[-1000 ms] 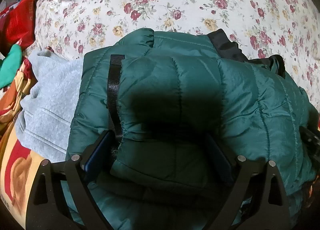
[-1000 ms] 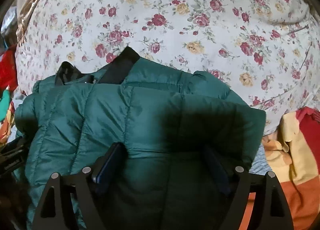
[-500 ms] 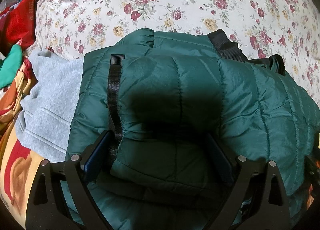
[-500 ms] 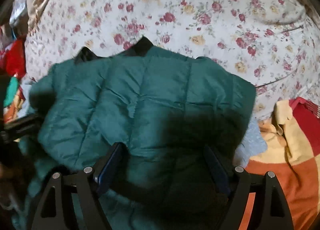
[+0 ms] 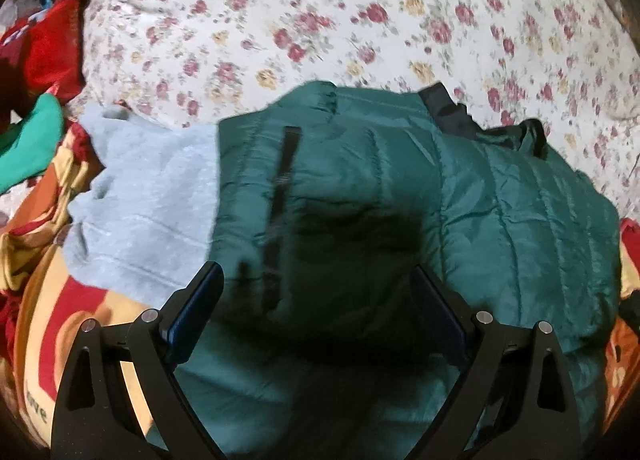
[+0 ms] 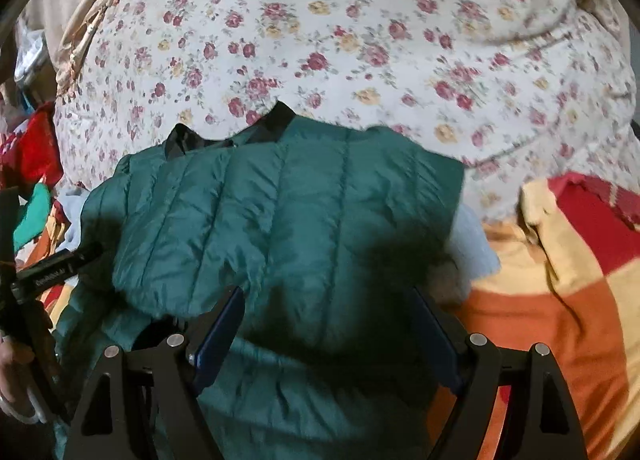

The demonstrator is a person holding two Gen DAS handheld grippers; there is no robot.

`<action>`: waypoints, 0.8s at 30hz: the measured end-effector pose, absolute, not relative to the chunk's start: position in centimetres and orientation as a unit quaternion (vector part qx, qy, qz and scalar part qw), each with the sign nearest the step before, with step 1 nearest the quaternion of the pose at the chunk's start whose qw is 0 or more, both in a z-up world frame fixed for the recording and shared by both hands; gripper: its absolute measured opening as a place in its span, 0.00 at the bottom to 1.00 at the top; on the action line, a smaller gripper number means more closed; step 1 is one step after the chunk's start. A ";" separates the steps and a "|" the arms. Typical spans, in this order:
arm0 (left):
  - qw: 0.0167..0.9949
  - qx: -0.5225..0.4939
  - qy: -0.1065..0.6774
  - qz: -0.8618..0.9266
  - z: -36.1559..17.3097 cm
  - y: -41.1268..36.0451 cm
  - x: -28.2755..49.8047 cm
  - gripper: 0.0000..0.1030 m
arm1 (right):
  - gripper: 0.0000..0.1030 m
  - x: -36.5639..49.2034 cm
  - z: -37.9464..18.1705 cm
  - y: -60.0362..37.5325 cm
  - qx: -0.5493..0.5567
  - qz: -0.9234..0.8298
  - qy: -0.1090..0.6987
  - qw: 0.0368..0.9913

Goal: Fold large clothes

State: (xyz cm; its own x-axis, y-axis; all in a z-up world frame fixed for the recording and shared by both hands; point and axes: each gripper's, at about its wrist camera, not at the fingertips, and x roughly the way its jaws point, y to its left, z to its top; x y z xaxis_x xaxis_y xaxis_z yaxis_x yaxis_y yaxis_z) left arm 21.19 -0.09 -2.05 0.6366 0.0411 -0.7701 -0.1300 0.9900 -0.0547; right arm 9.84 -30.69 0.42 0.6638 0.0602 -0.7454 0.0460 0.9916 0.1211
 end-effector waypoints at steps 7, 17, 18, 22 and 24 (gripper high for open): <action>0.901 -0.064 0.425 0.054 -1.2 2.5 17.0 0.92 | 0.79 5.7 -0.2 -33.6 0.103 -0.023 0.443 0.890; 0.891 -0.078 0.442 0.066 -1.8 5.7 10.2 0.92 | 0.79 0.3 -1.4 -33.2 0.096 -0.021 0.463 0.881; 0.891 -0.080 0.442 0.065 -1.7 5.9 9.8 0.92 | 0.79 -0.2 -1.4 -33.0 0.095 -0.021 0.463 0.881; 0.889 -0.078 0.445 0.067 -1.7 6.4 7.8 0.92 | 0.79 -1.7 -1.4 -32.1 0.093 -0.014 0.466 0.880; 0.889 -0.076 0.447 0.065 -1.7 6.5 6.8 0.92 | 0.79 -2.5 -1.7 -31.5 0.092 -0.011 0.470 0.878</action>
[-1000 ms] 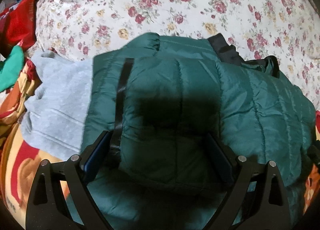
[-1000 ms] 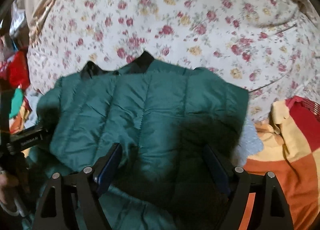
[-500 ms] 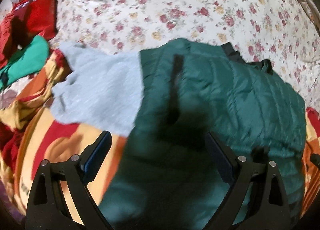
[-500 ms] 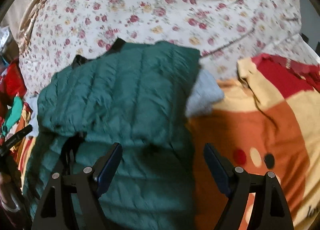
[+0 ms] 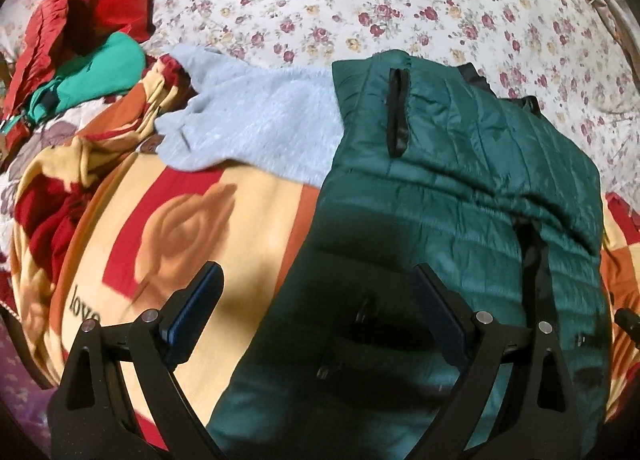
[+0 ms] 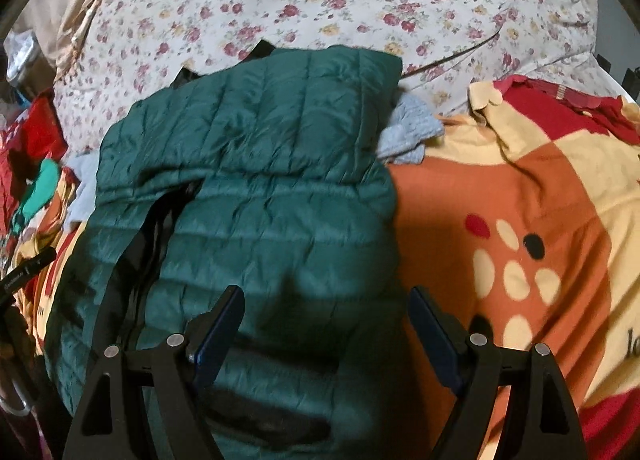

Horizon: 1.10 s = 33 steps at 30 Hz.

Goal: Fold large clothes

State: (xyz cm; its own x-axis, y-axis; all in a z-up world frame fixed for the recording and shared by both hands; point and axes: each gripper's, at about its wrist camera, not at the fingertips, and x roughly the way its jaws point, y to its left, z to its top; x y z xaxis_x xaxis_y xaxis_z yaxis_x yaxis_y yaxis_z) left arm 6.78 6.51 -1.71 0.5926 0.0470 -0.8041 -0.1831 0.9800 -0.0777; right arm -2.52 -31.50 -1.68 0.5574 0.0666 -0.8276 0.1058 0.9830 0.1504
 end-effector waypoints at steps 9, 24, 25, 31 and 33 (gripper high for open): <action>0.887 -0.080 0.451 0.057 -2.0 7.2 3.3 0.92 | 0.79 -5.3 -2.6 -29.7 0.089 -0.006 0.477 0.874; 0.879 -0.078 0.469 0.045 -2.9 7.6 -0.4 0.92 | 0.83 -8.9 -3.1 -27.7 0.077 0.011 0.491 0.868; 0.878 -0.079 0.469 0.046 -2.9 7.7 -0.6 0.92 | 0.83 -9.2 -3.0 -27.6 0.076 0.011 0.490 0.868; 0.876 -0.068 0.476 0.043 -3.2 7.7 -1.8 0.92 | 0.83 -10.9 -3.1 -28.1 0.080 0.007 0.493 0.867; 0.874 -0.065 0.479 0.042 -3.4 7.7 -2.1 0.92 | 0.83 -11.4 -3.3 -28.3 0.083 0.006 0.498 0.863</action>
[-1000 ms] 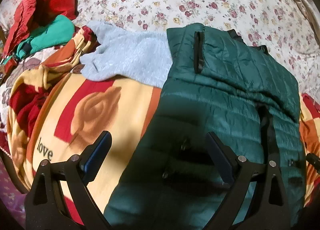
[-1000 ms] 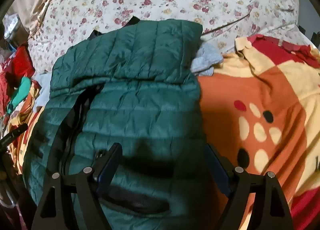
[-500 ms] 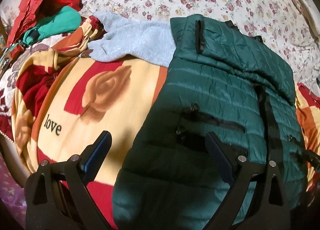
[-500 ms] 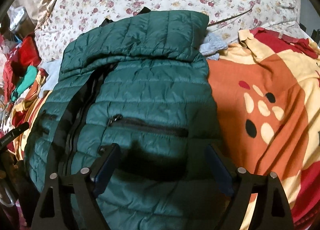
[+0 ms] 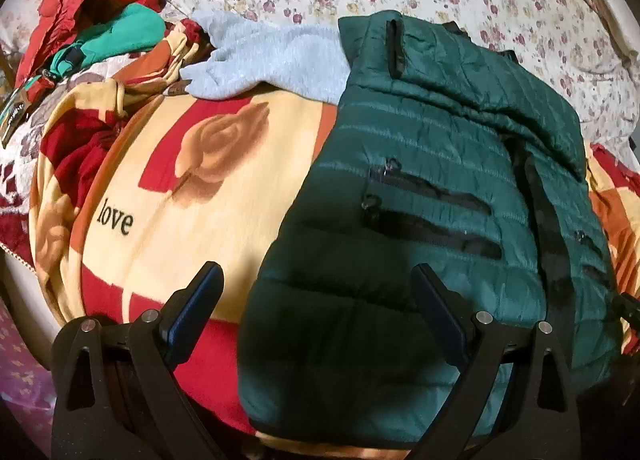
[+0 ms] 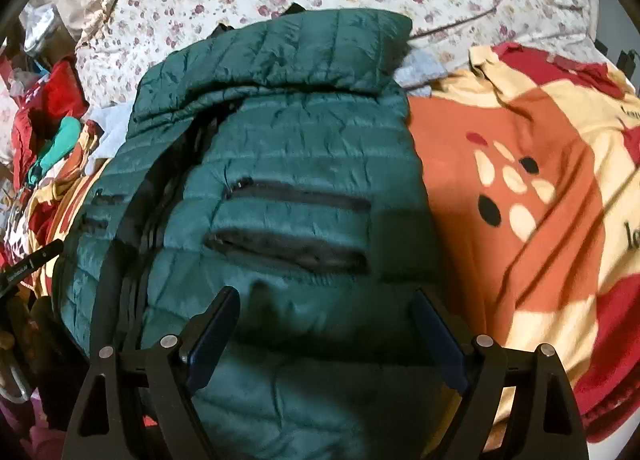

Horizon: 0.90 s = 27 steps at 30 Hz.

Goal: Fold large clothes

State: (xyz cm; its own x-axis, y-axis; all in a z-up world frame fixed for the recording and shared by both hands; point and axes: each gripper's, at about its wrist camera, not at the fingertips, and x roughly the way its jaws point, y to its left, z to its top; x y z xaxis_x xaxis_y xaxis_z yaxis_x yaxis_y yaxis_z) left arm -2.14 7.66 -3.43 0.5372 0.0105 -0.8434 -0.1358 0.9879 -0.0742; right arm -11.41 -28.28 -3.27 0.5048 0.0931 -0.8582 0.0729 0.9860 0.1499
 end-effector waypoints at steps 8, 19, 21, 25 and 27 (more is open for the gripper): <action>0.862 -0.101 0.496 0.021 -4.4 9.1 -3.1 0.92 | 0.84 -13.3 -3.7 -29.5 0.088 0.002 0.508 0.857; 0.824 -0.200 0.531 -0.012 -6.7 12.6 -4.0 0.92 | 0.86 -14.9 -5.7 -31.3 0.121 0.004 0.539 0.833; 0.820 -0.199 0.536 -0.023 -7.0 12.1 -4.1 0.92 | 0.86 -15.1 -5.7 -31.3 0.119 0.005 0.539 0.834; 0.821 -0.169 0.544 -0.036 -7.4 10.8 -4.1 0.92 | 0.86 -15.3 -5.9 -30.9 0.122 0.028 0.543 0.831; 0.822 -0.164 0.544 -0.039 -7.5 10.3 -4.1 0.92 | 0.86 -15.3 -6.3 -30.5 0.135 0.046 0.550 0.823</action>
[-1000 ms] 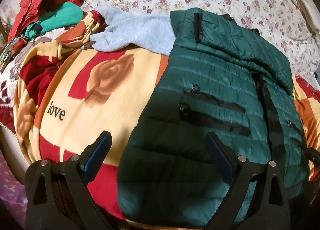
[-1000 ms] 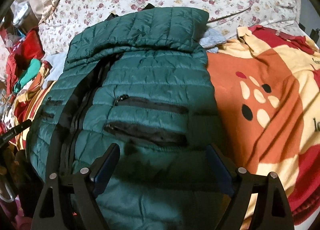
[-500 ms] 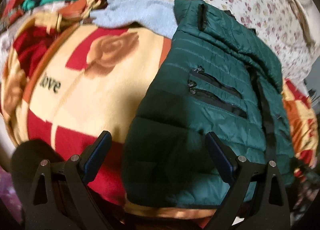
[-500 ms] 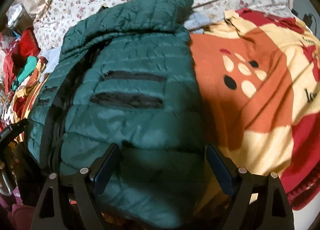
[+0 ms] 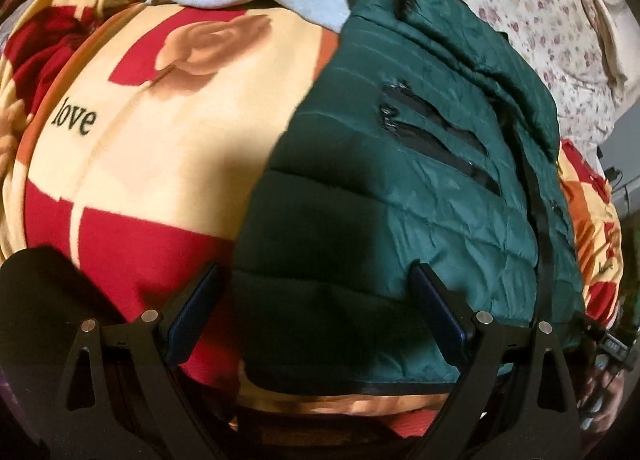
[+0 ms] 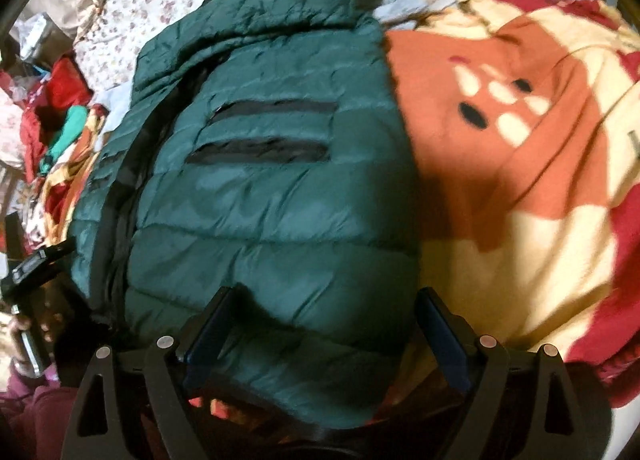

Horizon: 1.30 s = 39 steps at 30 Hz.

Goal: Fold large clothes

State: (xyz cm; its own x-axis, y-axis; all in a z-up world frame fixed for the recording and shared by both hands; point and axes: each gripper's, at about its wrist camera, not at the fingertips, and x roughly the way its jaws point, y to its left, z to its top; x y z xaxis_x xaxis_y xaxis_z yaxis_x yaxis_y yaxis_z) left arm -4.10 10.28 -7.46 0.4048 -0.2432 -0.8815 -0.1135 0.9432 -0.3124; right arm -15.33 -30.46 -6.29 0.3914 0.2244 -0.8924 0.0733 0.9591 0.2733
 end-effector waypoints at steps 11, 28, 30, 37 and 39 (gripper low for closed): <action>0.821 -0.160 0.547 -0.041 -7.6 9.7 -4.1 0.92 | 0.86 -15.7 -6.3 -30.2 0.157 0.070 0.541 0.823; 0.832 -0.125 0.539 -0.032 -7.0 8.6 -4.3 0.66 | 0.27 -15.1 -4.3 -28.3 0.068 0.105 0.507 0.853; 0.836 -0.109 0.536 -0.032 -6.5 8.4 -4.4 0.45 | 0.23 -15.1 -3.5 -28.6 0.077 0.103 0.491 0.862; 0.848 -0.116 0.514 -0.051 -3.1 9.4 -3.8 0.14 | 0.20 -13.9 -1.1 -28.7 0.090 0.116 0.453 0.879; 0.856 -0.121 0.500 -0.054 -1.9 9.6 -3.4 0.13 | 0.20 -13.4 -0.3 -29.1 0.099 0.121 0.441 0.884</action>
